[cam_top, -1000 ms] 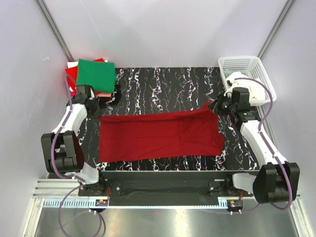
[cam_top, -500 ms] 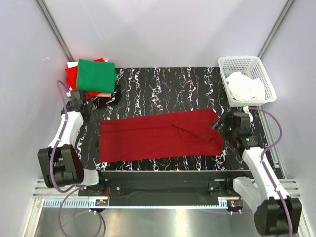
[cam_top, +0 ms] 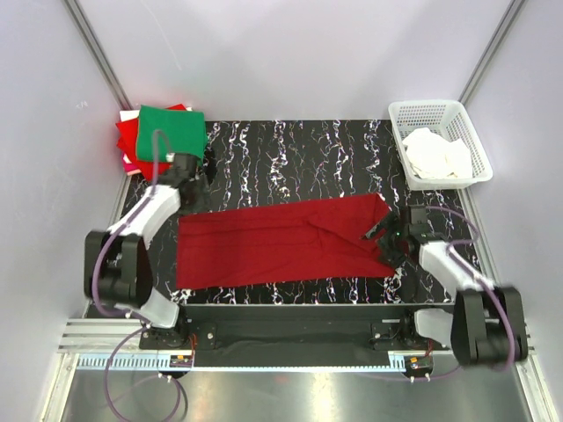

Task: Fold and stack the t-shirts
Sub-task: Fold the tshirt

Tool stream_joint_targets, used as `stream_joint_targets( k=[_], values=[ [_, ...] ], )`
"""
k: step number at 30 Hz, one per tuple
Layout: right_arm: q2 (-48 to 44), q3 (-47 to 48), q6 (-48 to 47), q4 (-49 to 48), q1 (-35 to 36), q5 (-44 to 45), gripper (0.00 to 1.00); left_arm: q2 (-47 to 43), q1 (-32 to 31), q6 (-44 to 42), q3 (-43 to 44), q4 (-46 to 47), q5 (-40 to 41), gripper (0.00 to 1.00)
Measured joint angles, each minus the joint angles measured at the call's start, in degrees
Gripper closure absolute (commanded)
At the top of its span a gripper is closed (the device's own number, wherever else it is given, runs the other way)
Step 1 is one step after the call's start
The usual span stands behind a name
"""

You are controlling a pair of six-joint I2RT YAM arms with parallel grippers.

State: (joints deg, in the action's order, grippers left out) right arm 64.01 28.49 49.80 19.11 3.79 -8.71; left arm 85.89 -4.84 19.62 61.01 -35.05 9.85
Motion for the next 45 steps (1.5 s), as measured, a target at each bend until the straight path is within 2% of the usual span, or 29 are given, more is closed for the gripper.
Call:
stream_joint_targets(
  k=[3, 8, 11, 14, 16, 19, 23, 24, 27, 29, 33, 35, 40, 42, 43, 45],
  values=[
    [11.2, 5.1, -0.3, -0.6, 0.7, -2.4, 0.12, 6.1, -4.2, 1.1, 1.7, -0.3, 0.1, 0.34],
    [30.5, 22.7, -3.3, -0.4, 2.0, -5.9, 0.11, 15.0, -7.0, 2.5, 2.2, -2.1, 0.3, 0.38],
    [37.9, 31.5, -4.4, 0.8, 2.1, -5.9, 0.12, 16.8, -7.9, 3.0, 4.6, -3.5, 0.4, 0.41],
    [44.6, 40.6, -4.6, 2.4, 2.1, -5.7, 0.13, 16.5, -9.8, 4.4, 3.8, -4.2, 0.2, 0.40],
    [49.7, 47.5, -4.2, 3.6, 2.2, -5.5, 0.14, 14.2, -11.8, 6.0, 1.2, -4.0, -1.0, 0.40],
    [59.2, 61.5, -3.4, 5.0, 2.6, -6.3, 0.14, 6.8, -16.0, 10.4, -7.5, -2.8, -5.0, 0.39],
    [76.9, 89.4, -3.6, 8.3, 4.5, -8.3, 0.15, -6.6, -24.8, 21.0, -21.7, 1.1, -10.1, 0.37],
    [81.9, 96.8, -3.6, 7.6, 5.1, -9.2, 0.15, -12.1, -30.8, 25.0, -24.6, 2.1, -10.8, 0.37],
    [96.5, 120.5, -2.6, 7.7, 7.1, -13.4, 0.16, -20.0, -44.3, 37.2, -30.2, 6.6, -12.7, 0.36],
    [101.9, 126.9, -0.2, 3.7, 8.0, -16.8, 0.16, -23.5, -53.9, 45.1, -31.0, 7.4, -12.8, 0.34],
    [102.9, 124.0, 3.5, -6.0, 9.0, -21.6, 0.12, -26.5, -69.9, 56.2, -23.5, 1.9, -7.5, 0.32],
    [102.9, 122.8, 3.9, -9.4, 9.2, -23.6, 0.12, -25.8, -74.0, 58.4, -16.7, -2.8, -4.3, 0.31],
    [100.8, 119.8, 1.7, -9.9, 9.2, -26.7, 0.06, -20.2, -75.4, 59.5, -2.4, -13.7, 5.4, 0.28],
    [96.0, 114.1, -1.6, -8.2, 9.2, -26.6, 0.05, -18.4, -75.4, 59.1, 0.3, -19.3, 9.2, 0.23],
    [92.8, 110.4, -3.3, -7.5, 9.2, -26.1, 0.05, -18.1, -75.4, 58.8, 1.0, -21.2, 10.7, 0.18],
    [85.2, 102.9, -6.4, -4.9, 9.2, -24.3, 0.05, -18.9, -75.1, 58.0, 1.8, -25.0, 14.5, 0.17]
  ],
)
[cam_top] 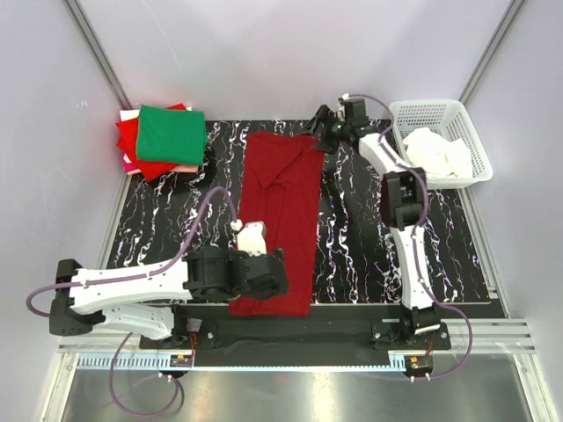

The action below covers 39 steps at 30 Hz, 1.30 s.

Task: Fold and stack the t-shirts
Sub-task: Fold the tshirt

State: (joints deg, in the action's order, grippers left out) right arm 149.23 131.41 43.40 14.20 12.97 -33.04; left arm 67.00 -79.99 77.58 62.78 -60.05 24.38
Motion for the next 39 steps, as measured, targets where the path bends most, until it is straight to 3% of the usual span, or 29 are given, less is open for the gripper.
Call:
stream_joint_targets(
  k=[3, 9, 14, 16, 19, 23, 29, 35, 39],
  values=[
    [-14.5, -11.7, -3.7, 4.1, 0.1, 4.1, 0.06, -4.1, 3.7, -2.8, -2.0, -0.5, 2.3, 0.17],
    [-41.8, -36.2, -8.1, 7.4, 2.1, 11.5, 0.09, -13.7, 23.8, -12.8, -13.4, 7.0, 0.9, 0.20],
    [-45.0, -48.1, -10.7, 8.6, 5.8, 12.7, 0.31, -8.7, 37.6, -22.7, -15.5, 15.8, -5.0, 0.25],
    [-43.1, -51.3, -11.3, 9.4, 6.4, 12.5, 0.42, -4.7, 40.4, -25.6, -15.0, 19.1, -6.7, 0.28],
    [-39.6, -52.3, -12.4, 10.7, 6.8, 12.1, 0.48, 2.2, 43.9, -29.9, -13.2, 24.4, -10.0, 0.30],
    [-34.8, -48.2, -13.2, 12.0, 7.0, 11.5, 0.50, 12.1, 48.6, -34.0, -7.9, 29.6, -13.8, 0.32],
    [-23.4, -34.4, -15.1, 14.8, 7.1, 12.6, 0.52, 28.6, 53.3, -38.1, 2.5, 36.4, -18.5, 0.36],
    [-10.2, -15.1, -16.0, 24.1, 6.8, 14.5, 0.52, 41.7, 55.5, -39.8, 8.0, 39.5, -22.9, 0.37],
    [-1.0, 1.7, -16.0, 30.9, 6.2, 14.7, 0.51, 44.2, 57.2, -39.8, 11.1, 41.4, -25.7, 0.37]
  ],
)
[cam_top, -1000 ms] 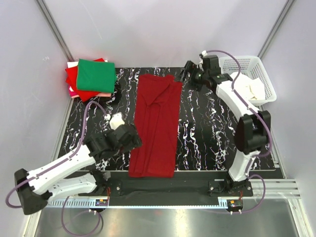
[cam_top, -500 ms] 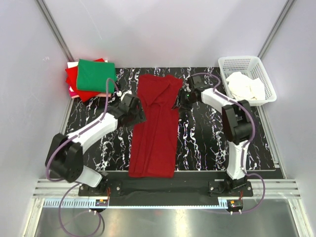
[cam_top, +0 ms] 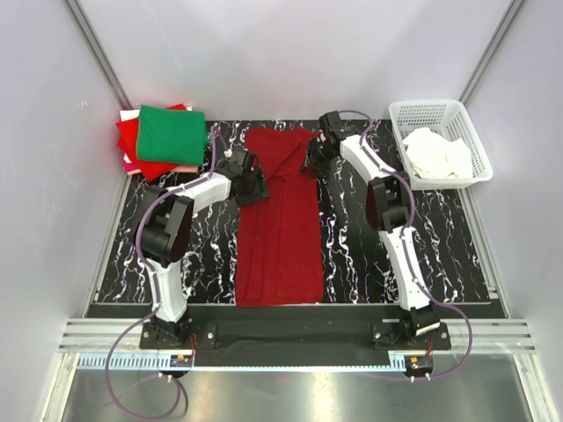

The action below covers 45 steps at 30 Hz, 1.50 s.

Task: Fold and stack the t-shirts
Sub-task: Fold the tshirt

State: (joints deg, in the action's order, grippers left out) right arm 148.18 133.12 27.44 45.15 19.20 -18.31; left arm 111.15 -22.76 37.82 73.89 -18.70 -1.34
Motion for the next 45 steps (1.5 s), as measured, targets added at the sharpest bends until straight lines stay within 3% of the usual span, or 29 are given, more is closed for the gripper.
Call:
stream_joint_targets(
  k=[4, 9, 16, 21, 23, 27, 31, 32, 35, 39, 45],
  values=[
    [8.6, 15.7, 0.1, 4.1, -1.1, -0.3, 0.46, 3.0, 2.7, 0.9, 2.5, 1.4, -2.9, 0.37],
    [9.8, 17.7, 0.0, 2.6, -2.2, -0.8, 0.36, 6.1, 4.4, 0.7, 7.3, 0.8, -4.9, 0.37],
    [-0.8, 1.0, -2.4, -1.0, -2.2, -0.1, 0.27, -0.5, 3.6, -0.6, 4.1, -3.6, -4.9, 0.34],
    [-11.8, -10.8, -3.9, -0.8, -0.7, 2.3, 0.26, -16.9, 2.4, -0.7, -3.0, -6.0, -4.3, 0.34],
    [-18.0, -16.7, -4.2, -1.4, 1.1, 2.9, 0.26, -23.9, 2.1, -0.6, -6.3, -6.1, -3.9, 0.40],
    [-28.1, -25.8, -4.3, -3.0, 8.3, 3.4, 0.39, -34.8, 2.0, 0.3, -14.4, -5.6, -2.5, 0.57],
    [-30.4, -29.3, -3.8, -5.1, 16.0, 1.7, 0.50, -37.0, 2.1, 1.8, -25.0, -1.8, -4.1, 0.60],
    [-30.0, -29.7, -3.5, -5.3, 17.6, 0.9, 0.60, -36.9, 2.1, 2.7, -28.2, 0.2, -5.0, 0.63],
    [-28.1, -29.4, -2.5, -5.6, 20.0, -1.7, 0.76, -36.6, 2.1, 4.8, -35.7, 4.1, -7.5, 0.69],
    [-23.3, -26.1, -1.5, -5.4, 20.9, -2.8, 0.83, -34.0, 2.0, 6.3, -38.9, 9.6, -9.5, 0.76],
    [-16.0, -20.9, -0.9, -5.2, 21.6, -2.9, 0.87, -29.2, 1.9, 7.5, -40.1, 17.8, -11.9, 0.81]
  ],
)
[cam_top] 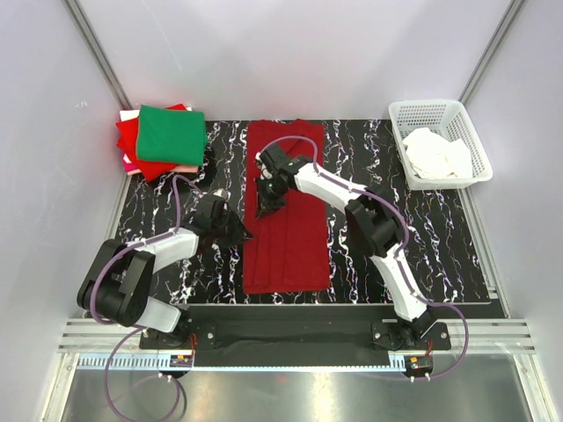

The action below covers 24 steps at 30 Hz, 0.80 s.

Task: Fold and stack the t-shirts
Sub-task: Fold the tshirt

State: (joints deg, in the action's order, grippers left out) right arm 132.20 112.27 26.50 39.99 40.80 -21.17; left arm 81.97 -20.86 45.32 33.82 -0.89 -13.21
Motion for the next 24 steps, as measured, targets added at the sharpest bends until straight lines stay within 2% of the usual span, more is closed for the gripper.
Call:
stream_joint_targets(
  k=[10, 18, 24],
  values=[
    [7.1, 3.2, 0.3, 0.8, 1.2, -0.3, 0.88, 2.3, -0.6, -0.3, 0.0, 3.6, -0.3, 0.83],
    [6.9, 3.3, -0.7, 1.9, 1.2, 1.3, 0.87, 6.6, -0.6, 0.0, 0.1, 7.6, -1.2, 0.85],
    [4.2, -0.5, -1.9, 2.4, 0.8, 3.2, 0.87, 7.0, -0.6, 0.0, 0.1, 8.5, -1.3, 0.86]
  ],
)
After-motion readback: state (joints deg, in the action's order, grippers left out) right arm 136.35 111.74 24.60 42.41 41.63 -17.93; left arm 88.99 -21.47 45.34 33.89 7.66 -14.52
